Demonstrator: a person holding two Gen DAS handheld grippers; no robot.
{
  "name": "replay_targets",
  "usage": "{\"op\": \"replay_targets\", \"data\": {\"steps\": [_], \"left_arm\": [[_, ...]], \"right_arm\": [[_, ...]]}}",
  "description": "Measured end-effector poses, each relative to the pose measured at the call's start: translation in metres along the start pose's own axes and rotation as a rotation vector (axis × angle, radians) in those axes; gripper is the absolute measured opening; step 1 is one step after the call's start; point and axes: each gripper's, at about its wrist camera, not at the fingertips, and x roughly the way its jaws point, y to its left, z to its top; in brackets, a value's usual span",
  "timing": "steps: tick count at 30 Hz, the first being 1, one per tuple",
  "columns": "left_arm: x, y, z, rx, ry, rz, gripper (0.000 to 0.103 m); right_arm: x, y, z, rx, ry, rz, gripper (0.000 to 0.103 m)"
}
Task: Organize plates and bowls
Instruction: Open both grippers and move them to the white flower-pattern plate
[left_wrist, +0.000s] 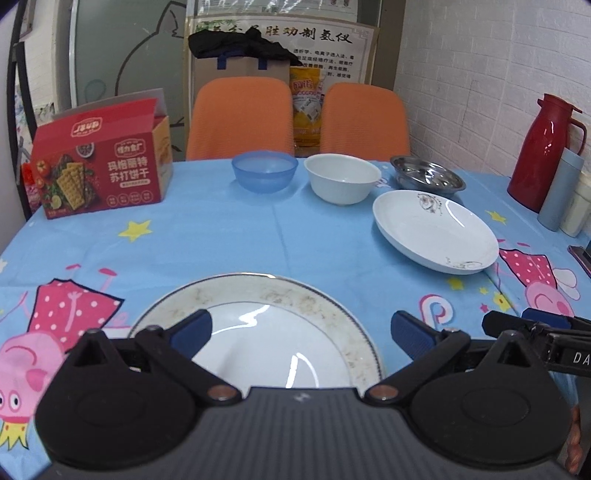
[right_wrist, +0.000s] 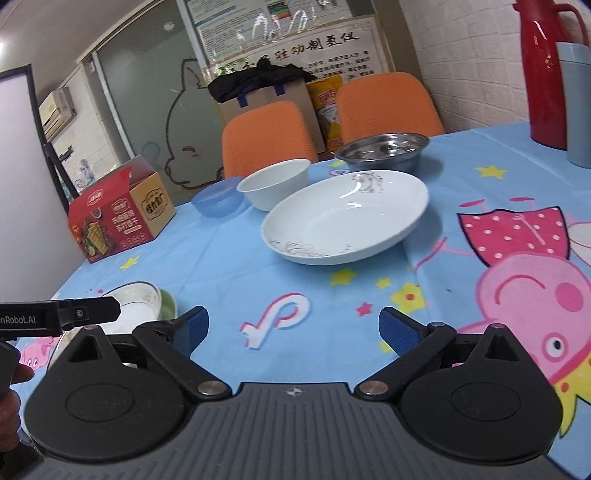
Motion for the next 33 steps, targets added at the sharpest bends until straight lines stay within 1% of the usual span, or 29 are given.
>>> {"op": "replay_targets", "data": {"steps": [2,6,8,11,15,18,21,23,25,27,28,32,33], "left_arm": [[0.008,-0.013,0.004,0.016,0.016,-0.019,0.103],[0.027,-0.030,0.018,0.014,0.060,-0.081,0.103],[0.039,-0.037,0.031,0.004,0.082,-0.102,0.103],[0.058,-0.044,0.051,-0.023,0.099,-0.116,0.103],[0.098,-0.055,0.077,-0.098,0.119,-0.095,0.103],[0.137,-0.059,0.090,-0.159,0.175,-0.083,0.103],[0.167,-0.059,0.098,-0.195,0.203,-0.063,0.103],[0.181,-0.060,0.100,-0.193,0.211,-0.033,0.103],[0.190,-0.062,0.101,-0.184,0.223,-0.030,0.103],[0.193,-0.067,0.099,-0.145,0.201,-0.016,0.103],[0.194,-0.069,0.099,-0.132,0.203,-0.017,0.103],[0.198,-0.075,0.098,-0.074,0.188,0.002,0.103],[0.198,-0.076,0.096,-0.056,0.183,0.010,0.103]], "right_arm": [[-0.004,-0.013,0.000,0.022,-0.005,-0.014,0.103],[-0.005,-0.035,0.009,0.042,-0.007,-0.031,0.103],[-0.002,-0.044,0.019,0.040,-0.008,-0.031,0.103],[0.010,-0.053,0.042,0.019,-0.014,-0.035,0.103],[0.044,-0.059,0.071,-0.051,-0.001,-0.053,0.103],[0.079,-0.068,0.087,-0.069,0.055,-0.080,0.103],[0.109,-0.071,0.092,-0.087,0.124,-0.101,0.103],[0.121,-0.071,0.092,-0.106,0.153,-0.094,0.103],[0.125,-0.067,0.092,-0.148,0.148,-0.105,0.103],[0.128,-0.064,0.093,-0.171,0.147,-0.098,0.103],[0.129,-0.063,0.093,-0.179,0.144,-0.097,0.103],[0.133,-0.058,0.089,-0.244,0.134,-0.118,0.103],[0.133,-0.059,0.089,-0.234,0.127,-0.118,0.103]]}}
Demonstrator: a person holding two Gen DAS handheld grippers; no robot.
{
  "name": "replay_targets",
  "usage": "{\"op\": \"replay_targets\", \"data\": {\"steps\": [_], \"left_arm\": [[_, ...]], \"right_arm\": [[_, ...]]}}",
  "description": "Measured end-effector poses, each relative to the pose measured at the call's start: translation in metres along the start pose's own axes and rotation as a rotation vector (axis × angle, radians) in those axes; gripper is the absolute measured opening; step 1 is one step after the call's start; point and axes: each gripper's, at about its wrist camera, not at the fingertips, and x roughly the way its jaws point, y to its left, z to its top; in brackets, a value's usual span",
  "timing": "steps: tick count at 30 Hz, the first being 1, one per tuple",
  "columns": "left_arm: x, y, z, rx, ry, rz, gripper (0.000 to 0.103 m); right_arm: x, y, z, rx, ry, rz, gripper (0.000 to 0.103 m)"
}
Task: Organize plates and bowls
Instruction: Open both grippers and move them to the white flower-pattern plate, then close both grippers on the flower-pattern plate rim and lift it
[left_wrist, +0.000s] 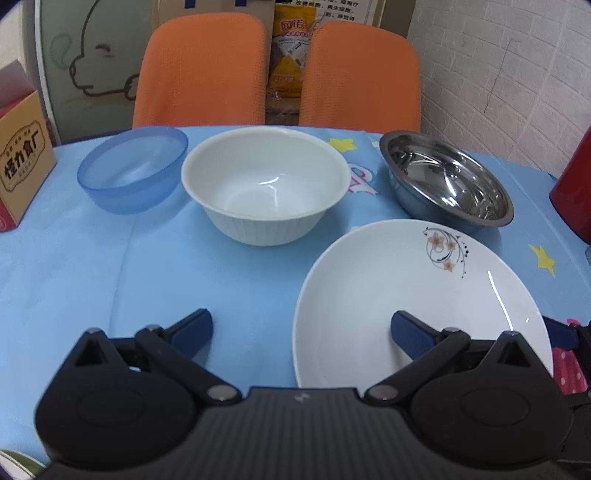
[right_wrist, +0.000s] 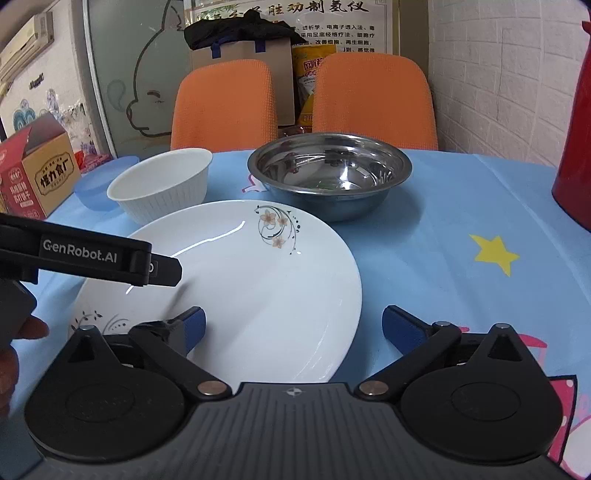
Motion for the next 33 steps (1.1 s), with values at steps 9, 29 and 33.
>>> {"op": "replay_targets", "data": {"steps": [9,29,33], "left_arm": [[0.003,-0.007,-0.002,0.033,-0.014,0.022,0.103],[-0.017,-0.022,-0.008,0.021,0.025,-0.097,0.052],[-0.028,-0.025,-0.016,0.037,0.005,-0.082,0.051]], "right_arm": [[0.001,0.006,0.002,0.014,0.007,-0.008,0.103],[-0.015,0.011,-0.002,0.041,-0.014,0.005,0.103],[-0.025,0.020,-0.009,0.042,-0.037,-0.016,0.103]]}}
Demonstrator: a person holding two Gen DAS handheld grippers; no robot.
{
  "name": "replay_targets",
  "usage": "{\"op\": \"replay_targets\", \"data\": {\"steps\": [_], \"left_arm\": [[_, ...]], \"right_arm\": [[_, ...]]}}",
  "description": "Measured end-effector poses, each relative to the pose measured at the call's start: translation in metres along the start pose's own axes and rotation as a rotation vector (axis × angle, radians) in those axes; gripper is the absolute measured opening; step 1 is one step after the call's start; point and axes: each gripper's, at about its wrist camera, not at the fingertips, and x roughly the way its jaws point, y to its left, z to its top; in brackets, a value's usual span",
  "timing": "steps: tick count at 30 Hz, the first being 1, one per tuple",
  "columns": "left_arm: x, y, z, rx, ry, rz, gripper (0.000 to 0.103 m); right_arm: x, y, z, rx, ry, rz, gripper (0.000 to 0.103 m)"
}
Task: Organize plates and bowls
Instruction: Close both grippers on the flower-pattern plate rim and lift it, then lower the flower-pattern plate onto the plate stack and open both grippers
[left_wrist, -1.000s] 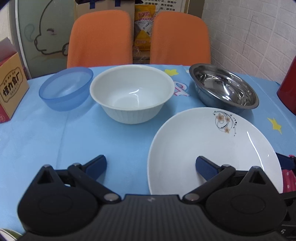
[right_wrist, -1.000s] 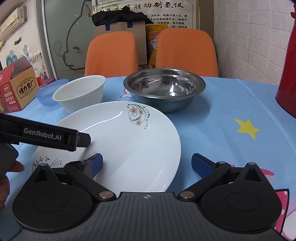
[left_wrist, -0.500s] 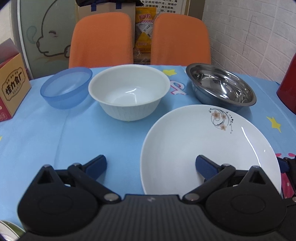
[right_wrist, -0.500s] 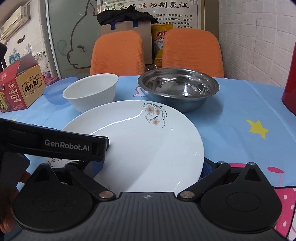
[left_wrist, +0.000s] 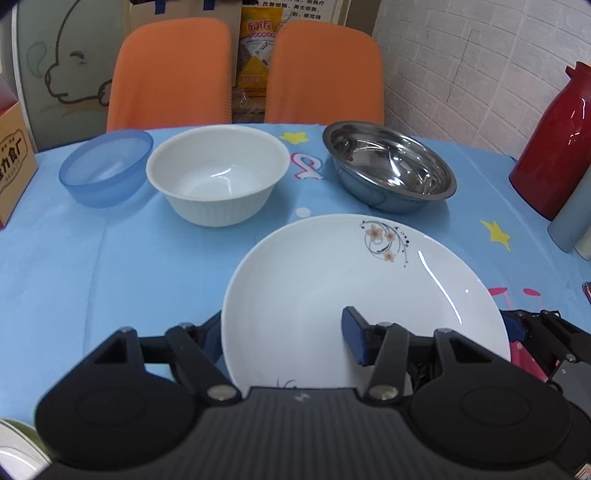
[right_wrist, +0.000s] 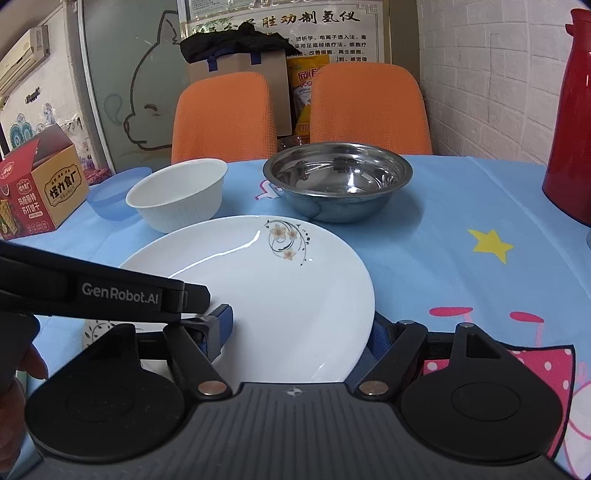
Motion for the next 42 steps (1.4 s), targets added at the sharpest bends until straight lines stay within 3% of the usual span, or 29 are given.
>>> {"op": "replay_targets", "data": {"steps": [19,26,34,42], "left_arm": [[-0.070,0.015,-0.030,-0.038,-0.057,-0.038,0.051],[-0.118,0.062,-0.053,-0.094,-0.100,0.020,0.051],[-0.169,0.136,-0.095,-0.183,-0.127,0.146,0.051],[-0.184,0.177,-0.133,-0.265,-0.122,0.176,0.051]], "right_arm": [[-0.065,0.029,-0.015,0.030,-0.075,0.031,0.103],[-0.083,0.085,-0.021,-0.043,-0.094,0.105,0.103],[-0.087,0.163,-0.036,-0.124,-0.077,0.234,0.103],[-0.089,0.205,-0.054,-0.184,-0.038,0.292,0.103]]}}
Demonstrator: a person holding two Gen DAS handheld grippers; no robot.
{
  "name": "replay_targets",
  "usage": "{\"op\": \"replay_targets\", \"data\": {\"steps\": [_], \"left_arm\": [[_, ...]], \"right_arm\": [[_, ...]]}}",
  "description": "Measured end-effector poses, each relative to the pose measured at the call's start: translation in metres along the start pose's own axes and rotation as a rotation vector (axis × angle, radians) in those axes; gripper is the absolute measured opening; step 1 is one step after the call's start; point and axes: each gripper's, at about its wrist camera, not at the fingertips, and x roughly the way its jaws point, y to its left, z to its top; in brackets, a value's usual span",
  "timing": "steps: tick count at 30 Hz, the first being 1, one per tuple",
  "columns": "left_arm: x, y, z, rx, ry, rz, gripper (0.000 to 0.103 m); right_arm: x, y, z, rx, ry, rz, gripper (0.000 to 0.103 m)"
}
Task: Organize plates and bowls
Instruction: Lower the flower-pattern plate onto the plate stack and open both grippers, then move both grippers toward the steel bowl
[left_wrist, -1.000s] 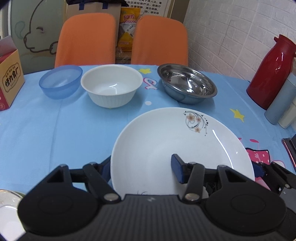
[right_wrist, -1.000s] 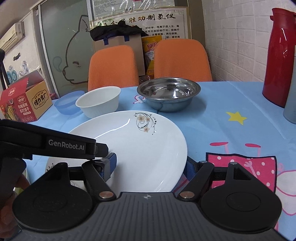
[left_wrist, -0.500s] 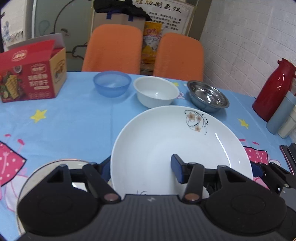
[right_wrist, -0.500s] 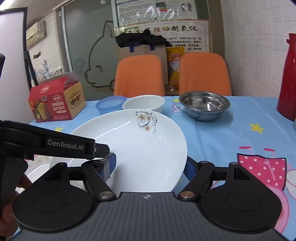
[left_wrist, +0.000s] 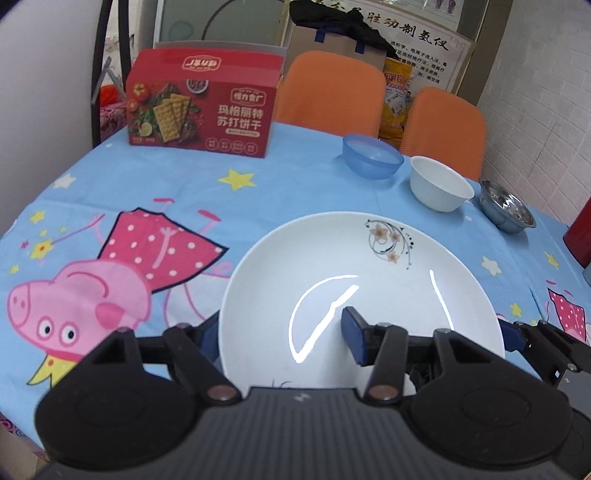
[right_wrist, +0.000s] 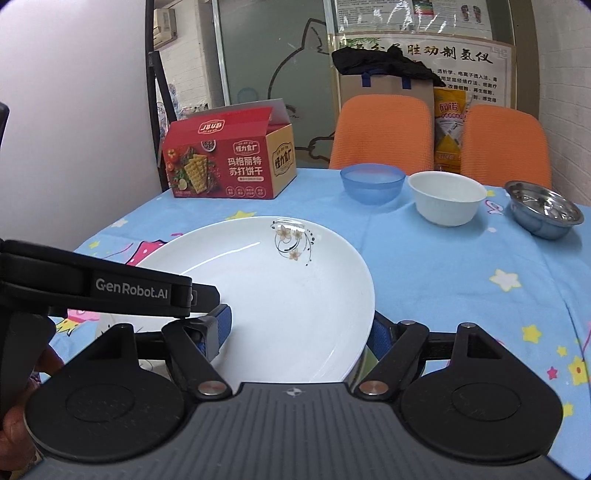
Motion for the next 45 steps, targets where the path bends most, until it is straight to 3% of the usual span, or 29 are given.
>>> {"op": "replay_targets", "data": {"steps": [5,9,16,21,24,29,38,45], "left_arm": [[0.007,0.010,-0.008,-0.028,0.008,-0.025,0.053],[0.009,0.008,-0.012,-0.020,-0.006,-0.040,0.062],[0.003,0.013,-0.011,-0.028,-0.057,-0.061,0.069],[-0.011,0.009,-0.004,0.003,-0.127,-0.043,0.070],[-0.013,0.009,-0.001,-0.010,-0.131,-0.051,0.070],[-0.016,0.008,-0.002,-0.013,-0.132,-0.054,0.070],[-0.020,-0.003,-0.008,0.004,-0.119,-0.058,0.072],[-0.033,-0.034,-0.015,0.046,-0.148,-0.092,0.078]], "right_arm": [[0.002,0.005,-0.007,-0.013,0.009,-0.013,0.103],[0.003,0.006,-0.010,-0.029,-0.001,-0.020,0.103],[0.001,0.003,-0.012,-0.014,-0.027,-0.017,0.103],[-0.005,0.005,-0.011,-0.036,-0.074,-0.078,0.103],[-0.005,0.010,-0.008,-0.087,-0.068,-0.048,0.103],[-0.012,0.006,-0.007,-0.069,-0.089,-0.028,0.103],[-0.028,-0.023,-0.019,0.028,-0.084,-0.045,0.103],[-0.057,-0.073,-0.036,0.225,-0.076,-0.131,0.103]]}}
